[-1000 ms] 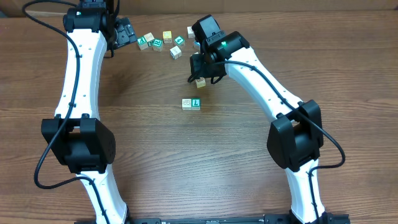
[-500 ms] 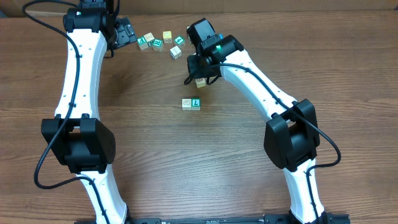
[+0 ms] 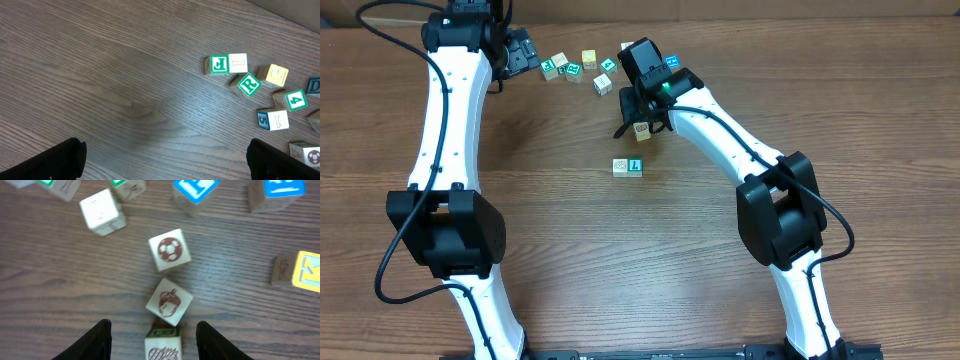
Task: Form a horizontal line
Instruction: 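Lower the right gripper onto the pineapple 'B' block and close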
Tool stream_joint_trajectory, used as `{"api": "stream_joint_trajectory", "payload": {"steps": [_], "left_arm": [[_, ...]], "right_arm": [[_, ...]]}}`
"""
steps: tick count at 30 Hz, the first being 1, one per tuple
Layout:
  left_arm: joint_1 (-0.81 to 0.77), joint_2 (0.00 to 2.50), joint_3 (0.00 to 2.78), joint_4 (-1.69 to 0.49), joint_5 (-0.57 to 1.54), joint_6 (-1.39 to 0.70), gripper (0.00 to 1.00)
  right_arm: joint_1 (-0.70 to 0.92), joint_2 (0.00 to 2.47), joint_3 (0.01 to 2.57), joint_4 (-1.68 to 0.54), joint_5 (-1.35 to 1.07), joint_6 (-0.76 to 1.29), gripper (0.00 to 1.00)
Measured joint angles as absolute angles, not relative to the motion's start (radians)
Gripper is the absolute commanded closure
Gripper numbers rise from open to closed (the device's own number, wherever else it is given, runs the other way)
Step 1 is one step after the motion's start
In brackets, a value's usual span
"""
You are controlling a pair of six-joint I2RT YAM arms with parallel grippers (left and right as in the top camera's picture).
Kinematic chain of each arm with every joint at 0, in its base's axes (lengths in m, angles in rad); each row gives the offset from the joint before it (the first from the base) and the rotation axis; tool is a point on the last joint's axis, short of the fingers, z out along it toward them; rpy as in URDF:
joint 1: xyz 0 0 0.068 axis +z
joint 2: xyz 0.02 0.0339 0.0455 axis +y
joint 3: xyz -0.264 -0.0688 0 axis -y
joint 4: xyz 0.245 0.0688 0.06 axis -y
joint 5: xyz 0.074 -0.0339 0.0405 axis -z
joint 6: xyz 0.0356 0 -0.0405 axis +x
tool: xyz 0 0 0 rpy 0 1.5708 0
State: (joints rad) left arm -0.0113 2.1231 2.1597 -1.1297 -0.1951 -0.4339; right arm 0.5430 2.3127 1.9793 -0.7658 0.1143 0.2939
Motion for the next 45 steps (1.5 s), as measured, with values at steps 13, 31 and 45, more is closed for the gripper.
{"api": "stream_joint_trajectory", "payload": {"steps": [13, 31, 45], "left_arm": [[-0.011, 2.123, 2.160, -1.130, -0.195, -0.434, 0.00], [-0.011, 2.123, 2.160, -1.130, -0.195, -0.434, 0.00], [-0.011, 2.123, 2.160, -1.130, -0.195, -0.434, 0.00]], "right_arm": [[0.554, 2.315, 1.941, -0.847, 0.118, 0.347, 0.50], [0.562, 2.317, 1.856, -0.774, 0.124, 0.338, 0.65], [0.551, 2.317, 1.856, -0.754, 0.130, 0.338, 0.71]]}}
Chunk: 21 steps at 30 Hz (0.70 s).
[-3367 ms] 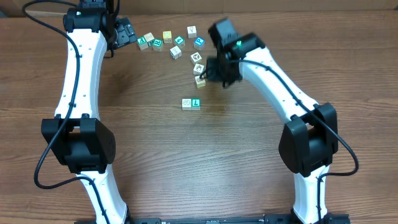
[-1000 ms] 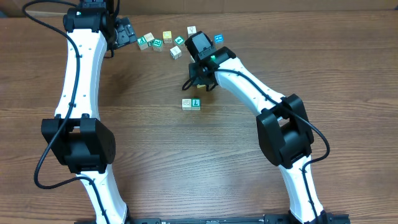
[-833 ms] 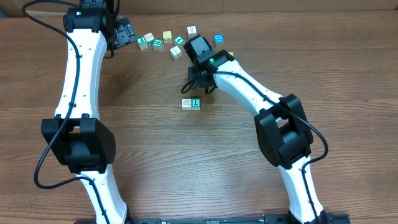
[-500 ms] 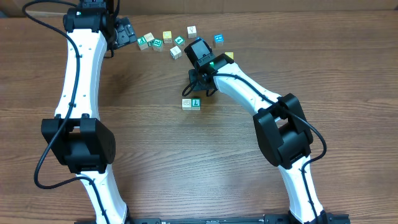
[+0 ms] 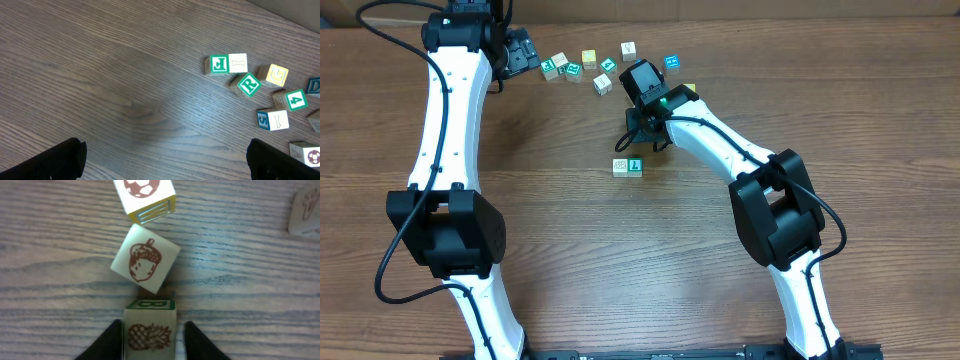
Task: Form a horizontal line
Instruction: 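Lower the right gripper onto the pineapple 'B' block and close, then lift the pineapple 'B' block and carry it toward the 'L' block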
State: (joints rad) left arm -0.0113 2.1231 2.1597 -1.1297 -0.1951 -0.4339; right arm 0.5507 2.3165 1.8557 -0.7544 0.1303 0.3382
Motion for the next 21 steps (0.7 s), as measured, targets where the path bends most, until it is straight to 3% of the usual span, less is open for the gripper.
{"api": "stream_joint_trajectory", "payload": {"steps": [2, 5, 21], "left_arm": [[-0.011, 2.123, 2.160, -1.130, -0.196, -0.434, 0.00], [-0.011, 2.123, 2.160, -1.130, -0.195, -0.434, 0.00], [-0.011, 2.123, 2.160, -1.130, -0.196, -0.434, 0.00]], "right_arm": [[0.550, 2.317, 1.856, -0.753, 0.131, 0.340, 0.69], [0.550, 2.317, 1.856, -0.753, 0.131, 0.345, 0.60], [0.550, 2.317, 1.856, -0.756, 0.131, 0.340, 0.61]]}}
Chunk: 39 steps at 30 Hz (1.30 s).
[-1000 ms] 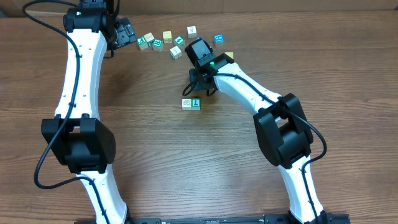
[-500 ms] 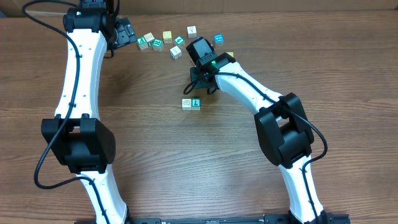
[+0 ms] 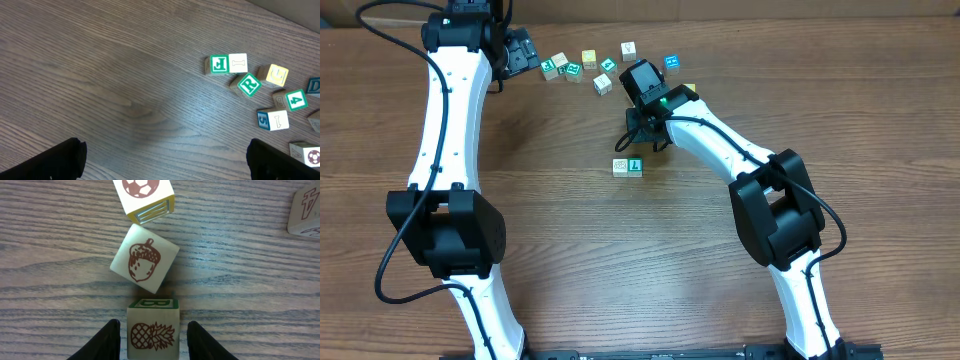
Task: Form a horizontal line
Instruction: 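Lift the pineapple 'B' block and carry it toward the 'L' block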
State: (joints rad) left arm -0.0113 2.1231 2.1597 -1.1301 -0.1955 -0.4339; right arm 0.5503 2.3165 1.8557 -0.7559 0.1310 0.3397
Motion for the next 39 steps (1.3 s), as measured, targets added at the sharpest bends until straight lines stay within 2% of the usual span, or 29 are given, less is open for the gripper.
{"api": "stream_joint_trajectory", "payload": {"steps": [17, 20, 21, 25, 29, 39], "left_arm": [[-0.011, 2.123, 2.160, -1.130, -0.196, -0.434, 0.00], [-0.011, 2.123, 2.160, -1.130, -0.195, -0.434, 0.00], [-0.011, 2.123, 2.160, -1.130, -0.195, -0.434, 0.00], [-0.011, 2.123, 2.160, -1.130, -0.195, -0.434, 0.00], [-0.011, 2.123, 2.160, -1.130, -0.195, -0.434, 0.00], [-0.011, 2.123, 2.160, -1.130, -0.195, -0.434, 0.00]], "right_arm": [[0.550, 2.317, 1.856, -0.733, 0.131, 0.340, 0.61], [0.550, 2.318, 1.856, -0.733, 0.131, 0.336, 0.71], [0.551, 2.318, 1.856, -0.733, 0.131, 0.337, 0.71], [0.550, 2.321, 1.856, -0.734, 0.131, 0.341, 0.65], [0.550, 2.323, 1.856, -0.750, 0.131, 0.340, 0.65], [0.550, 2.328, 1.856, -0.753, 0.132, 0.340, 0.75]]}}
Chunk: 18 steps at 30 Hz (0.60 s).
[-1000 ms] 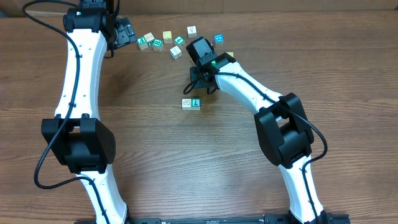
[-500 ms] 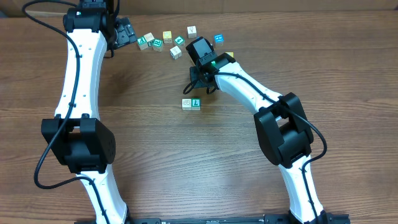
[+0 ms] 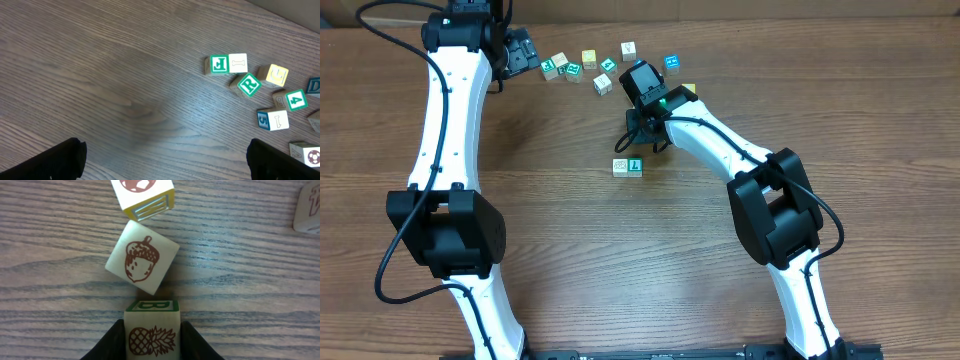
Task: Form a horizontal line
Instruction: 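Lift the pineapple 'B' block and carry it toward the 'L' block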
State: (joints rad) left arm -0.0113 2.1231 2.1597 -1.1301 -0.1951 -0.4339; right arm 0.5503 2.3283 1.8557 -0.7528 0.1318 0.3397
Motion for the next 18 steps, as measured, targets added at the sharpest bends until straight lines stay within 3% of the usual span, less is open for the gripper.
{"api": "stream_joint_trajectory", "payload": {"steps": [18], "left_arm": [[-0.011, 2.123, 2.160, -1.130, -0.196, -0.434, 0.00]], "right_arm": [[0.550, 2.259, 1.861, -0.934, 0.170, 0.342, 0.76]]}}
